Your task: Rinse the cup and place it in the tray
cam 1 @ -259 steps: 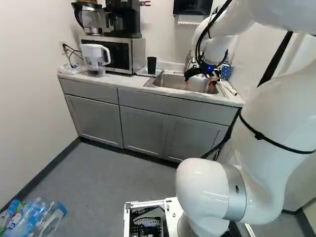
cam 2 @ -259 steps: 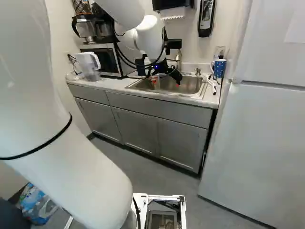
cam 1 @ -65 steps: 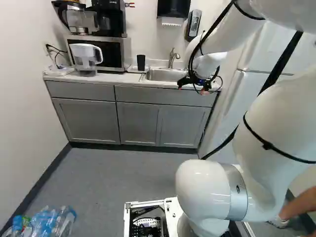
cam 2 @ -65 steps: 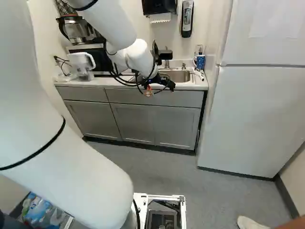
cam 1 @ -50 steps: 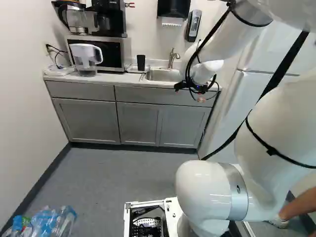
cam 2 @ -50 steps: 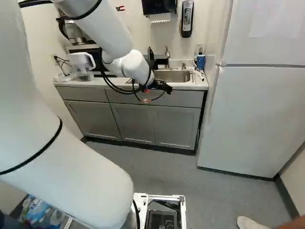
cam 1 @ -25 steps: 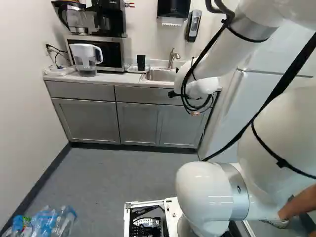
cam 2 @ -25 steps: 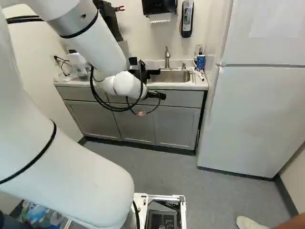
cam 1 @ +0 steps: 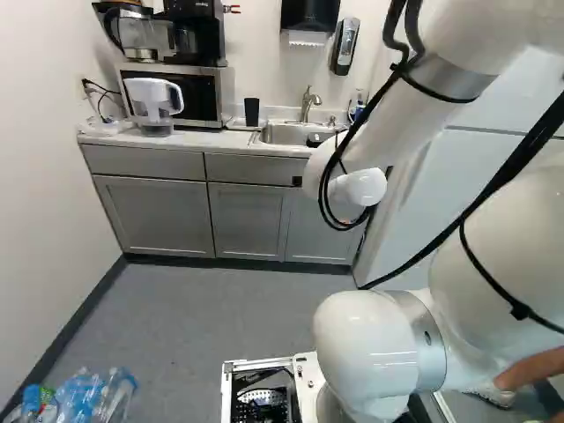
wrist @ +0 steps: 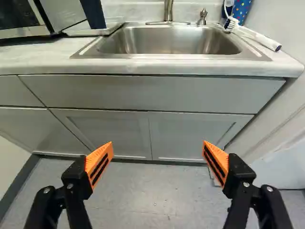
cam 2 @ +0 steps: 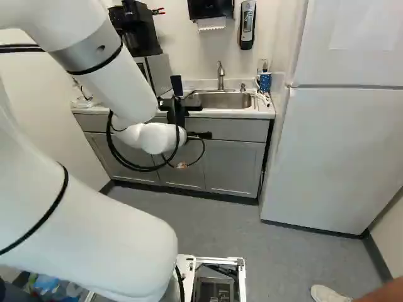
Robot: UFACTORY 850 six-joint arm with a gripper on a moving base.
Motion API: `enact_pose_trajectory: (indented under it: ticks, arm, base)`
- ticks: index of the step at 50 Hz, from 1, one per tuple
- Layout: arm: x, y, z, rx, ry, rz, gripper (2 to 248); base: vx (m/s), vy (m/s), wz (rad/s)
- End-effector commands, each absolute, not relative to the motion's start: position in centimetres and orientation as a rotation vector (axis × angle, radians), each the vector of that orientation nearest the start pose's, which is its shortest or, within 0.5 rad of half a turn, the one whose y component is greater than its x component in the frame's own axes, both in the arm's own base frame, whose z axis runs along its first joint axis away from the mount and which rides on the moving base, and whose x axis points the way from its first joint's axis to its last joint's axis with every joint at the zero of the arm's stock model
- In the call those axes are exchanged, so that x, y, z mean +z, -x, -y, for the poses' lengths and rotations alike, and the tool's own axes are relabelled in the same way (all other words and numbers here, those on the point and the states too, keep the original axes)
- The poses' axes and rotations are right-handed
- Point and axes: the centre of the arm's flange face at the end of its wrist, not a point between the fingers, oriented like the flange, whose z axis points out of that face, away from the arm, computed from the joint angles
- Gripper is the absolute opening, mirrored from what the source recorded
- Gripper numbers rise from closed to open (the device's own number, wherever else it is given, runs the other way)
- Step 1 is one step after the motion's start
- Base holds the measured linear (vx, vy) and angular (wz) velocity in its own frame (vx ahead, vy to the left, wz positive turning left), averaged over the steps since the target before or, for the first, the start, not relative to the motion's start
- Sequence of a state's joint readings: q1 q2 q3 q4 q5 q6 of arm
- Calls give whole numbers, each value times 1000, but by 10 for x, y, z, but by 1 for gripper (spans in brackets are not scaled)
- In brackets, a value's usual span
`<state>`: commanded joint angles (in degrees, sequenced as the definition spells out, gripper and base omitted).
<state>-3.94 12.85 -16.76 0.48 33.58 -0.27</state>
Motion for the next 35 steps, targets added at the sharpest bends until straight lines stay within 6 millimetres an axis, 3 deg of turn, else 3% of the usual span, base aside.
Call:
enact_pose_trajectory:
  ticks: [35]
  arm:
    - [376,-288,5,-1785,2599,-25,247]
  base:
    - [0,0,0]
